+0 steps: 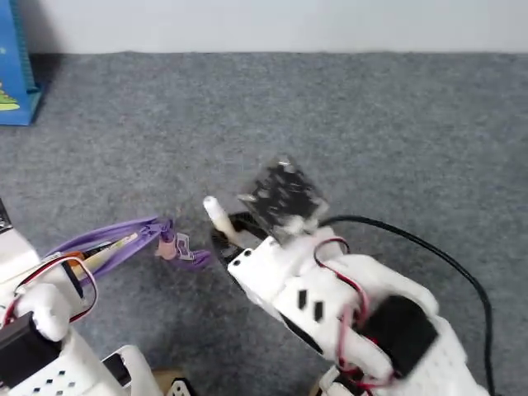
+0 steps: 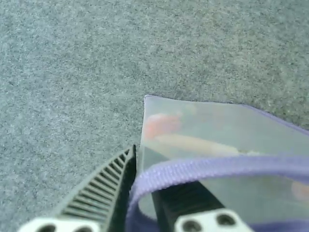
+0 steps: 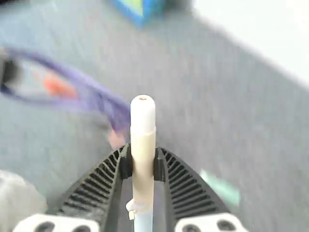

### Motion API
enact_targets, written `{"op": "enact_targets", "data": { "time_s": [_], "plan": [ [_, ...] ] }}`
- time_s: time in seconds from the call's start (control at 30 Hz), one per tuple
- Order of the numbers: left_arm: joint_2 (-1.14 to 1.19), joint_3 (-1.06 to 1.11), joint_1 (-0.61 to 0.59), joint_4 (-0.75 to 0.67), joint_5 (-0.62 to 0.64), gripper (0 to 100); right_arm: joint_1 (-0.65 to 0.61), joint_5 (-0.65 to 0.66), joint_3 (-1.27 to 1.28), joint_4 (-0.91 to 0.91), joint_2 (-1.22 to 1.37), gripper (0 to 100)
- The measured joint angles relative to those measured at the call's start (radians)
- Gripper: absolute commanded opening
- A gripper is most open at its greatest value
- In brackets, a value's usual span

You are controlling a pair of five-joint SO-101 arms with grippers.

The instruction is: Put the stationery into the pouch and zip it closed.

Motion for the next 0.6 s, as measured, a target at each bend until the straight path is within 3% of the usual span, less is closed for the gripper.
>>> {"op": "enact_targets", "data": {
  "time_s": [0.3, 0.6],
  "plan": [
    [-0.002, -0.002, 0.236, 0.000, 0.000, 1, -0.009, -0.137, 0.000, -0.339, -0.163, 0.7],
    [-0.002, -0.002, 0.265, 0.000, 0.000, 1, -0.011, -0.282, 0.044, -0.592, -0.204, 0.7]
  ]
}}
